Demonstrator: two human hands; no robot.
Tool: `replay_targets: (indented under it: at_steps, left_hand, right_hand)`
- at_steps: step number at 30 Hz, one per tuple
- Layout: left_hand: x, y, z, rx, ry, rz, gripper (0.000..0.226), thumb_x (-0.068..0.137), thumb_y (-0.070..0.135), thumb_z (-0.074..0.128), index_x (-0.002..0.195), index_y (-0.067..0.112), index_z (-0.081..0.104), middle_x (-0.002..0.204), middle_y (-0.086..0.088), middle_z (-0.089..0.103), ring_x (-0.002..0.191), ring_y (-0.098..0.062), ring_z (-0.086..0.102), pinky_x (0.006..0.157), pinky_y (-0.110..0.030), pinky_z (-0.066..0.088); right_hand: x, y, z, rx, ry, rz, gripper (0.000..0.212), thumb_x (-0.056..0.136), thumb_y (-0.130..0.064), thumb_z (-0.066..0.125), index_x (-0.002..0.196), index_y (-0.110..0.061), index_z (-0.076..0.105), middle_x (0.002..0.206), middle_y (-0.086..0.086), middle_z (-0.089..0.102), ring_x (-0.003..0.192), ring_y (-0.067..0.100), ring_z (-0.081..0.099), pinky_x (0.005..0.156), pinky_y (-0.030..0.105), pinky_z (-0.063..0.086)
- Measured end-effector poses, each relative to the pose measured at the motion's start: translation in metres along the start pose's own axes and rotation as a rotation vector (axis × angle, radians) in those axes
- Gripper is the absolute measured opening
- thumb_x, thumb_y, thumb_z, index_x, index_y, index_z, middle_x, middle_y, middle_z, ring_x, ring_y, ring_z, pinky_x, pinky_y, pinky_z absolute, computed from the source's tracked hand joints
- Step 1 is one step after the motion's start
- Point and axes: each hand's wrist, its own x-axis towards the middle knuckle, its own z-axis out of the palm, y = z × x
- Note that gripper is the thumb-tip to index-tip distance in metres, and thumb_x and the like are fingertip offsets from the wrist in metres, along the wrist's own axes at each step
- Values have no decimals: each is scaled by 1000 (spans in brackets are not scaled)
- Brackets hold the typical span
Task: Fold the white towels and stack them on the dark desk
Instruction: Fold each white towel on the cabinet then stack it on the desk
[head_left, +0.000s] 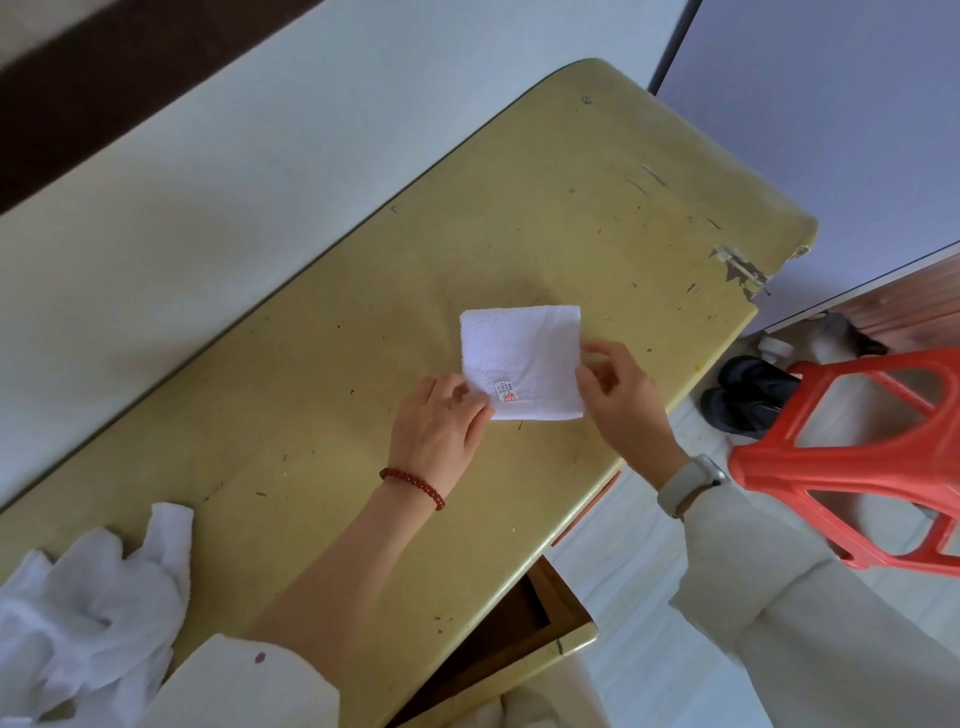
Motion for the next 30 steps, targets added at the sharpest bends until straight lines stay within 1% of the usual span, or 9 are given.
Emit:
replay_targets:
  at_steps: [3,6,9,14,17,21,24,27,30]
  left_hand:
    - [8,-2,7,-79,-34,-53,31,82,33,48,65,16,67,85,-4,63,69,-25,58,59,-31,49]
    - [11,-3,10,-117,-61,-49,24,80,32,52,66,16,62,87,-3,62,73,-24,59,63,-33,47]
    - [11,-3,10,-115,-73,-50,22,79,33,51,69,16,60,93,-3,62,82,-24,60,68,-35,46]
    - [12,-4,11,-117,-66,-82,20,76,36,54,85,19,59,108,-6,60,99,-25,53,77,-39,48]
    - [13,-4,11,-128,-124,-139,47,69,25,74,109,22,50,125,-9,52,111,-23,41,85,-44,44]
    - [23,-5,4,-159,-218,-178,76,68,29,76,127,32,29,132,-8,47,117,-32,42,90,-46,37]
    - [31,-9,0,-216,-278,-231,80,68,33,75,132,36,27,129,-2,46,119,-28,35,91,-41,30]
    - [35,-12,-1,-228,-323,-232,81,68,38,72,139,30,33,127,4,44,118,-18,27,90,-31,20]
    - [38,-14,-1,-227,-327,-189,83,64,45,62,140,31,32,128,3,45,115,-11,22,87,-28,16]
  right_hand:
    - [22,-15,-2,103,16,75,36,91,-18,51,126,-16,46,81,13,62,72,17,53,61,21,43]
    - [43,-26,1,188,-62,141,39,91,-17,50,130,-18,44,71,6,53,64,17,47,57,25,40]
    - [57,-28,7,308,-113,253,34,89,-9,50,123,-13,54,99,9,60,86,20,54,73,32,47]
    - [61,-26,9,358,-57,278,38,85,5,42,117,-9,57,103,5,58,94,17,54,83,28,47]
    - [60,-23,10,336,-60,251,38,86,4,42,117,-12,58,101,0,59,93,16,55,83,27,48]
    - [58,-24,6,322,-100,225,39,89,-4,47,125,-15,54,93,-7,58,82,11,56,75,24,49]
    - [50,-25,2,-131,27,107,37,91,-15,49,128,-14,52,103,7,55,91,22,54,80,34,46]
    - [33,-25,9,-613,259,-323,33,84,-8,45,112,-7,63,97,17,59,87,33,58,76,38,43]
    - [19,-15,30,-748,161,-593,41,79,-12,37,110,-3,62,105,16,64,100,35,60,94,42,35]
